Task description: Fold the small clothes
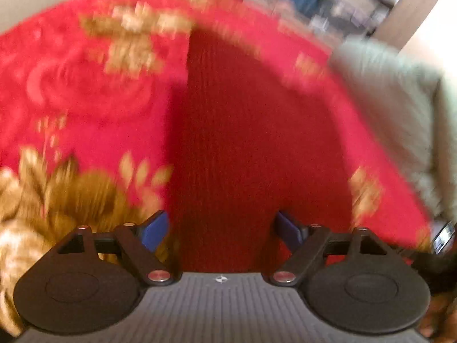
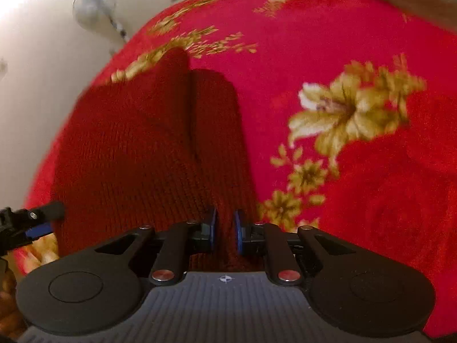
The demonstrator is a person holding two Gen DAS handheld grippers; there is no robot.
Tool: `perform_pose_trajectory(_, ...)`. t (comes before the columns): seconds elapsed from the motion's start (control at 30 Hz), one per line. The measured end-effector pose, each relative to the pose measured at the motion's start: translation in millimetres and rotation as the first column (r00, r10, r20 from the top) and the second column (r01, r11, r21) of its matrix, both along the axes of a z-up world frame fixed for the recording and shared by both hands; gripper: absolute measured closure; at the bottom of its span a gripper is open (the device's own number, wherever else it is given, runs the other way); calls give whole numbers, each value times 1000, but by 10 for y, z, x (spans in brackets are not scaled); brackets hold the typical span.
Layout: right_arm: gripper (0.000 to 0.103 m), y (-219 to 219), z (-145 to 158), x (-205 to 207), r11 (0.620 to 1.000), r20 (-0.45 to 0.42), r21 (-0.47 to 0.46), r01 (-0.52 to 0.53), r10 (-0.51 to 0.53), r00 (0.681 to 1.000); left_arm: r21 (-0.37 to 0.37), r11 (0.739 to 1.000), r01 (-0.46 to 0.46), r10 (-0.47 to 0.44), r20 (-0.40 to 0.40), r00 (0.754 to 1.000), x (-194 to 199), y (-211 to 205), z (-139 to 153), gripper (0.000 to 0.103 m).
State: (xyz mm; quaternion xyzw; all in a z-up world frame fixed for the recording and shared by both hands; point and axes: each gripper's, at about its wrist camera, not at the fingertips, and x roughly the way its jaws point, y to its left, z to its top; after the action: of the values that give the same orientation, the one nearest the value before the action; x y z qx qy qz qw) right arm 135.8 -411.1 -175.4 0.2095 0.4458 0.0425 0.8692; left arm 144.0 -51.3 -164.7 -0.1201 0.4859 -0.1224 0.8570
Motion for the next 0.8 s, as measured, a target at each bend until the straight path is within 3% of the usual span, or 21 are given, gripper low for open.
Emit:
perform_pose_trajectory(0.07,90,49,24,0,1000,8,-20,-20,20,1000,16,1000,12,-12,7,1000,-22,-12,29,17)
perform_pose_trajectory(0.3,90,29,-3,-12,998,13,-42,-40,40,999,9,999,-38,36,171,985,196,-43,459,18)
perform_pose_trajectory(0.37,90,46,2,-24,998,18,-54,-45,46,999,70,997,-27,19,117,993,363,-127,308,25)
perform_pose_trajectory(0.43,89,53,13,-44,997,21,-55,-45,47,999,84,996,-3,-3,72,997,429,-181,86,22)
perform_pose_trajectory(0.47,89,57,12,-46,997,21,-57,-46,47,999,72,997,-8,2,82,997,434,-167,16,17)
perform_pose_trajectory(0.6,87,69,24,-54,996,31,-71,-44,46,998,-17,999,-38,39,62,997,435,-12,-63,17)
perform_pose_trajectory(0.8,87,79,25,-38,996,33,-78,-42,44,998,-33,999,-36,39,78,996,378,19,-51,16)
